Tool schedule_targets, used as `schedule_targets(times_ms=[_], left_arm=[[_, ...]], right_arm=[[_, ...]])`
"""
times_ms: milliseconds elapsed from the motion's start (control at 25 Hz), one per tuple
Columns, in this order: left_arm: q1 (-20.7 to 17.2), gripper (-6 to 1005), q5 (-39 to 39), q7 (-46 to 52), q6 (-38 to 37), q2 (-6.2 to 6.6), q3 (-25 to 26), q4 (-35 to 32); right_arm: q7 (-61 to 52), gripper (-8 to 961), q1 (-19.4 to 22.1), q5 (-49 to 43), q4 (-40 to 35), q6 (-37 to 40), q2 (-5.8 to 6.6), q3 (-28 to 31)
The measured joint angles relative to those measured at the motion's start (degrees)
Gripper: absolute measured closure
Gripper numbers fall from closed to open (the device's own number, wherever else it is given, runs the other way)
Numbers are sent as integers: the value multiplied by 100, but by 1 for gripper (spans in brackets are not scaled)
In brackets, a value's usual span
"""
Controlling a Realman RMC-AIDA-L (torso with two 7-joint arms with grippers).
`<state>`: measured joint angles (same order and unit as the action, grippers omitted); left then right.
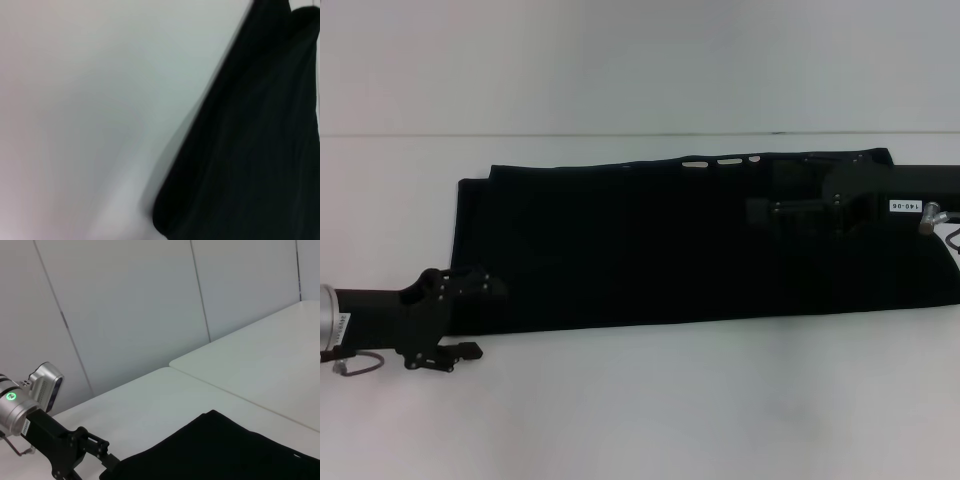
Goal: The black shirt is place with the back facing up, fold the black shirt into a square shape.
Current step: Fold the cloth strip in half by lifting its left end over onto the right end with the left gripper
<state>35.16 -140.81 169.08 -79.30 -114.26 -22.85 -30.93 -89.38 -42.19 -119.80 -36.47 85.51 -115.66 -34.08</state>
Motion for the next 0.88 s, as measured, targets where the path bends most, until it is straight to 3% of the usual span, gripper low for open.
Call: schedule_targets(times_ms=[880], left_arm=[[-15, 68, 11, 134, 265, -9, 8, -1]], right_arm=[[-26, 38, 26, 62, -17, 1, 18, 35]])
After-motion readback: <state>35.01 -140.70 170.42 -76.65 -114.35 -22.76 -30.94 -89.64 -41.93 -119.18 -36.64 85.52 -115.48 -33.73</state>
